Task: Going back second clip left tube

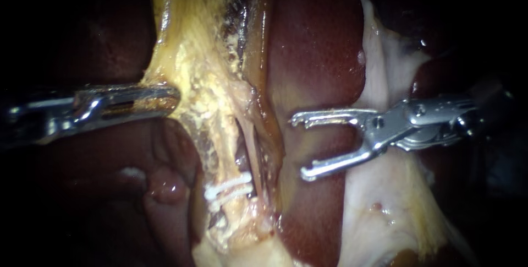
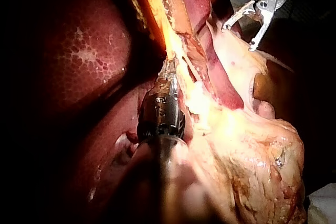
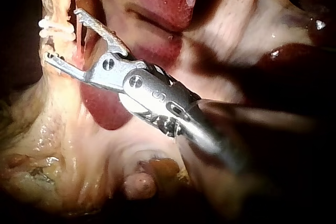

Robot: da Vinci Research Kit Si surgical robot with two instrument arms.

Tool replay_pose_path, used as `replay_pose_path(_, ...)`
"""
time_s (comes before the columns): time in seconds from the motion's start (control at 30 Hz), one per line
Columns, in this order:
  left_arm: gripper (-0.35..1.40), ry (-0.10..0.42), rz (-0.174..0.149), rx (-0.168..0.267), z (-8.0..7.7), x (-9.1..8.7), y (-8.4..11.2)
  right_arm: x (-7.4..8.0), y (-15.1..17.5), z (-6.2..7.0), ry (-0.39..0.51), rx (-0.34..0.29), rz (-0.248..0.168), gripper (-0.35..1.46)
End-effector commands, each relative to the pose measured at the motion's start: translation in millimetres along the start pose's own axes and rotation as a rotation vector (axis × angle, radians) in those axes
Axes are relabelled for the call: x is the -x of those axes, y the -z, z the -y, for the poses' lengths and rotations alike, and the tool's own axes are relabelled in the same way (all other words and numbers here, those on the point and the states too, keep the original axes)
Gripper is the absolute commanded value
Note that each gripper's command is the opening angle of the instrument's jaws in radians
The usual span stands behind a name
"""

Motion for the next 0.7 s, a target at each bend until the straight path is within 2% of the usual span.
replay_pose_path(0.03,-0.35,-0.001,-0.003,0.002,0.0,0.0,-0.2,-0.1,0.0,0.1,0.003,-0.001,0.0,0.6)
replay_pose_path(0.13,-0.35,-0.01,-0.004,0.01,-0.2,-0.5,-0.9,-0.1,0.0,0.2,0.003,-0.001,0.0,0.6)
replay_pose_path(0.47,-0.35,-0.006,-0.054,0.003,-1.7,-3.1,-6.3,0.0,0.0,0.0,0.033,0.002,-0.002,0.6)
replay_pose_path(0.7,-0.35,-0.007,-0.069,-0.002,-1.3,-3.4,-8.7,0.0,0.0,0.0,0.05,0.002,-0.005,0.6)
